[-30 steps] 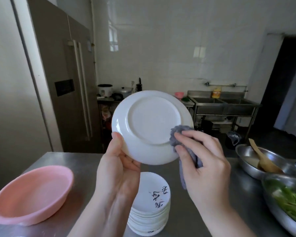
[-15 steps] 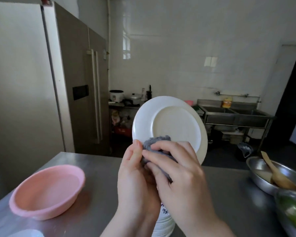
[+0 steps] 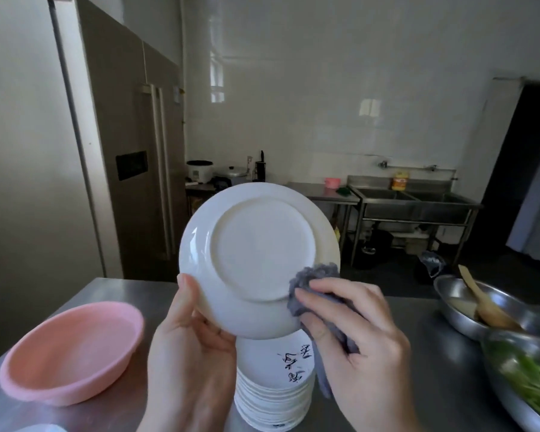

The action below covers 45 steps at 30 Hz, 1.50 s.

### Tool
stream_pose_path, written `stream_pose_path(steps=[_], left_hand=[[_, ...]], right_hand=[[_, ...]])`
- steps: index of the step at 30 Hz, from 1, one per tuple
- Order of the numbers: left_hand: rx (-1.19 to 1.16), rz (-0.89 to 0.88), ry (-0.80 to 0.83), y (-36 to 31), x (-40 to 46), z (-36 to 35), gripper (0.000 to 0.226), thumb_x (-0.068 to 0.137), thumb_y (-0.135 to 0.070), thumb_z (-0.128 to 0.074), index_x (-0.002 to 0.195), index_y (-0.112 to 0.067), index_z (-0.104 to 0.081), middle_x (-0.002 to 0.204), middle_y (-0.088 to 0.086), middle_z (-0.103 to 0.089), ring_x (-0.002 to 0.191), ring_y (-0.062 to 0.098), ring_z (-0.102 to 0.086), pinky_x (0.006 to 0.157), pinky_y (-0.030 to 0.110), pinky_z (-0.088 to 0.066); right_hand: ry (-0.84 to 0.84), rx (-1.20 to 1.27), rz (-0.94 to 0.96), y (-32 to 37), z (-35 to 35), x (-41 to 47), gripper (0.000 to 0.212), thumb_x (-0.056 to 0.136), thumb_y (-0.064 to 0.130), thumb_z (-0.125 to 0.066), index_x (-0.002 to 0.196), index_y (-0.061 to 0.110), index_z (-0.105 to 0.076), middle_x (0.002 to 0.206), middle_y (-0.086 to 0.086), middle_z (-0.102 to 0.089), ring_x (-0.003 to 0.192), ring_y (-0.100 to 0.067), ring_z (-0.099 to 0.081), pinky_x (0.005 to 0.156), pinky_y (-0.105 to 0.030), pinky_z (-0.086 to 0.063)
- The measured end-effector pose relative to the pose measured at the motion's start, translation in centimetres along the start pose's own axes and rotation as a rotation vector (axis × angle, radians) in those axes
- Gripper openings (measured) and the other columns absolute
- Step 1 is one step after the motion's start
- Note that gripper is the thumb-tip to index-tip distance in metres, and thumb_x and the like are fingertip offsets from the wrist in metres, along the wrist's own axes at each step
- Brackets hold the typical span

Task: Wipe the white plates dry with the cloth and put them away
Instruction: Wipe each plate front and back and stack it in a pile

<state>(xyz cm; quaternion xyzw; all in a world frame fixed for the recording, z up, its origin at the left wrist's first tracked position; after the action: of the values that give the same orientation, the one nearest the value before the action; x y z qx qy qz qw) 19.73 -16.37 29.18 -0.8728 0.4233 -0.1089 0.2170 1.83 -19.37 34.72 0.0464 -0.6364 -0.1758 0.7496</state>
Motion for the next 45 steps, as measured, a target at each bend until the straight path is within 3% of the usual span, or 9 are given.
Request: stream_pose_path(steps=[5,11,14,17,22,27,32,39,45], left_hand=[[0.009,0.021,-0.018,0.5,-0.3,0.2,0.037,0.097,-0.028,-0.049,0.082,-0.008,-0.078,0.087,0.004,-0.077,0.074,0.011,-0.074,0.048,0.028,-0.056],[0.033,0.006,-0.011,0.8,-0.4,0.3,0.029,0.097,-0.027,-0.048,0.103,-0.007,-0.068,0.09,0.004,-0.077,0.077,0.01,-0.074,0.05,0.028,-0.057],[0.111,-0.01,0.036,1.2,-0.5,0.4,0.029,0.095,-0.029,-0.049,0.099,-0.011,-0.072,0.082,0.0,-0.075,0.066,0.007,-0.071,0.051,0.021,-0.054],[0.297,-0.066,0.069,1.7,-0.8,0.4,0.031,0.087,-0.036,-0.054,0.089,-0.016,-0.077,0.089,0.004,-0.072,0.074,0.01,-0.067,0.067,0.027,-0.052],[0.36,-0.147,0.103,2.2,-1.7,-0.4,0.024,0.078,-0.034,-0.06,0.08,-0.016,-0.075,0.086,0.01,-0.073,0.074,0.017,-0.067,0.064,0.03,-0.051],[0.283,-0.088,0.145,2.2,-1.7,-0.6,0.036,0.089,-0.031,-0.054,0.102,-0.003,-0.072,0.106,0.023,-0.071,0.097,0.031,-0.071,0.071,0.03,-0.059],[0.435,-0.23,0.141,1.8,-2.1,-0.4,0.022,0.078,-0.031,-0.067,0.078,-0.011,-0.073,0.078,0.016,-0.068,0.066,0.02,-0.062,0.054,0.021,-0.049],[0.433,-0.169,0.114,1.6,-0.9,1.6,0.017,0.072,-0.029,-0.067,0.073,-0.015,-0.076,0.074,0.006,-0.072,0.062,0.014,-0.066,0.051,0.02,-0.052],[0.358,-0.055,0.036,2.4,1.0,4.5,0.028,0.086,-0.033,-0.058,0.093,-0.015,-0.079,0.099,0.008,-0.075,0.084,0.015,-0.072,0.062,0.024,-0.057]], right_hand=[[0.017,0.112,-0.331,-4.4,1.0,2.9,0.023,0.083,0.005,-0.07,0.101,0.02,-0.075,0.107,0.012,-0.066,0.107,-0.011,-0.061,0.093,-0.028,-0.048],[-0.029,0.025,-0.204,-2.4,1.3,-0.1,0.021,0.083,0.017,-0.067,0.102,0.019,-0.075,0.108,0.01,-0.065,0.105,-0.014,-0.061,0.093,-0.019,-0.043],[-0.012,0.112,-0.335,-5.0,1.8,0.4,0.022,0.083,0.005,-0.071,0.099,0.019,-0.075,0.106,0.009,-0.067,0.104,-0.012,-0.063,0.092,-0.027,-0.048],[-0.027,0.115,-0.431,-6.3,2.4,1.7,0.029,0.081,0.001,-0.07,0.095,0.025,-0.075,0.102,0.014,-0.068,0.101,-0.005,-0.063,0.092,-0.024,-0.048],[0.007,-0.04,-0.211,-1.8,0.2,1.6,0.026,0.08,0.011,-0.072,0.102,0.024,-0.075,0.102,0.014,-0.066,0.103,-0.008,-0.06,0.092,-0.013,-0.041],[0.166,0.039,-0.001,2.0,-1.8,0.8,0.024,0.082,0.012,-0.072,0.103,0.021,-0.076,0.104,0.01,-0.066,0.101,-0.009,-0.058,0.088,-0.02,-0.047],[0.097,-0.003,0.036,2.6,-1.3,3.5,0.023,0.082,0.007,-0.072,0.102,0.018,-0.076,0.101,0.006,-0.067,0.099,-0.015,-0.057,0.09,-0.02,-0.044],[0.199,0.067,-0.33,-4.6,-0.1,4.7,0.023,0.083,0.01,-0.071,0.098,0.026,-0.075,0.1,0.017,-0.066,0.099,0.001,-0.06,0.088,-0.011,-0.042],[0.155,0.058,-0.478,-7.6,-0.3,-1.5,0.031,0.08,0.004,-0.071,0.096,0.03,-0.075,0.099,0.02,-0.067,0.097,0.004,-0.062,0.081,-0.004,-0.041]])
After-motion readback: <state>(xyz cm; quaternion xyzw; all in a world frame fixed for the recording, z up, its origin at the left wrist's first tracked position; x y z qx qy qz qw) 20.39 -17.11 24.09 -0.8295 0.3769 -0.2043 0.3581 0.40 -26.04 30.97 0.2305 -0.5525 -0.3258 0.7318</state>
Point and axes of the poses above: each hand's wrist, its own x-axis towards the middle knuckle, its own z-axis out of the back of the hand, y = z × x, the point moved 9 cm from there along x, towards the middle knuckle
